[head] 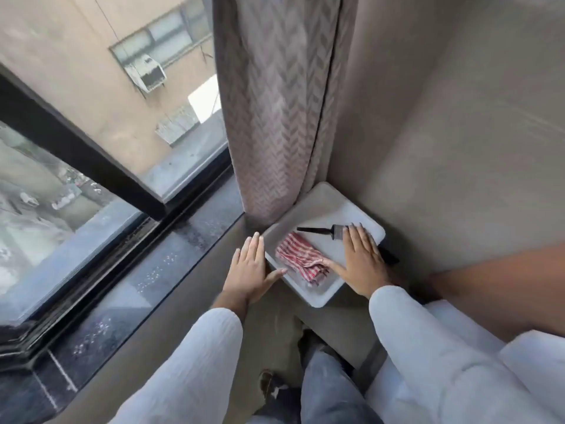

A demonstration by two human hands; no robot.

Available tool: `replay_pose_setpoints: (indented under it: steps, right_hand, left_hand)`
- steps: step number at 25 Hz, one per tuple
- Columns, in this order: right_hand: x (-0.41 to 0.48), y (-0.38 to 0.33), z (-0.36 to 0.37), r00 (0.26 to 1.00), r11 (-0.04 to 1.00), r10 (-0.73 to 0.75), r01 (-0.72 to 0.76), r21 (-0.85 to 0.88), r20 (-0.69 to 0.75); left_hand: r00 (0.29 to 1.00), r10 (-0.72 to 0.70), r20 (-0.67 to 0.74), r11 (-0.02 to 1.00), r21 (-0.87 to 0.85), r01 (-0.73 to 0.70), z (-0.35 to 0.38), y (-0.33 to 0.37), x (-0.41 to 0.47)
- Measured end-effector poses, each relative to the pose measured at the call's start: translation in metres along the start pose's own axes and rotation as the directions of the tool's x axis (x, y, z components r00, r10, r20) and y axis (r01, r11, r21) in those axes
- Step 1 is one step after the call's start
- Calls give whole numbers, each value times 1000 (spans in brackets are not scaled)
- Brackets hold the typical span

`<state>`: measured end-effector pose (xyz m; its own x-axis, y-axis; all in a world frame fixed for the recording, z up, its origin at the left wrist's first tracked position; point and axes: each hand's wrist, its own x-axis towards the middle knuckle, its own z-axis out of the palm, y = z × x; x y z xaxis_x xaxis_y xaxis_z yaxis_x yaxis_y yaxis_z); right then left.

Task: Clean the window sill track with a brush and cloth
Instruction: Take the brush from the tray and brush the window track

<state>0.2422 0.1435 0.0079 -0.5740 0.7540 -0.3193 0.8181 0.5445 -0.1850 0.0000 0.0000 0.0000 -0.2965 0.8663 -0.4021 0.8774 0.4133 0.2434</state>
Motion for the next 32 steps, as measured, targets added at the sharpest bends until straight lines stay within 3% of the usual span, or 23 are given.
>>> replay_pose_setpoints:
  steps: [3, 5, 7, 9, 11, 13, 16, 20, 24, 28, 30, 32]
  right_hand:
    - [-3, 22, 24, 991, 992, 126, -127, 15, 45]
    - [-10, 32, 38, 987, 991, 134, -134, 0, 86]
    - [-12, 38, 46, 989, 993, 120, -120, 2, 85]
    - [-12, 42, 48, 994, 996, 89, -88, -14, 59]
    - [-11, 48, 50, 998, 998, 55, -54, -19, 42]
    - [-11, 53, 54, 999, 998, 29, -27, -55, 27]
    - [-11, 62, 61, 1000, 997, -5, 4, -81, -14]
    - [-10, 70, 66, 999, 998, -45, 44, -53, -13]
    - [-9, 72, 65, 998, 998, -42, 44, -38, 37]
    - [-6, 71, 59, 996, 996, -25, 32, -78, 91]
    - [-4, 67, 51, 995, 998, -10, 17, -59, 104]
    - [-3, 61, 43, 995, 999, -3, 7, -37, 103]
  left_hand:
    - [992, -73, 99, 997, 34, 70, 31, 5, 4]
    - [997, -72, 11, 992, 109, 70, 43, 6, 2]
    - [992, 13, -127, 994, 108, 1, 39, 12, 17]
    - [969, 184, -166, 983, 46, -179, 33, 24, 47]
    - [954, 289, -84, 957, -4, -290, 24, 45, 87]
    - [957, 289, 25, 957, -5, -289, 18, 68, 124]
    - [941, 299, 158, 938, 131, -320, 18, 88, 161]
    - [951, 264, 161, 943, 164, -289, 22, 90, 176]
    - [957, 237, 168, 969, 27, -244, 12, 92, 178]
    - [986, 159, 54, 945, -298, -136, -10, 79, 157]
    - [999, 39, -9, 851, -524, -38, -19, 69, 133]
    - [991, -132, -37, 622, -781, 54, -24, 56, 104]
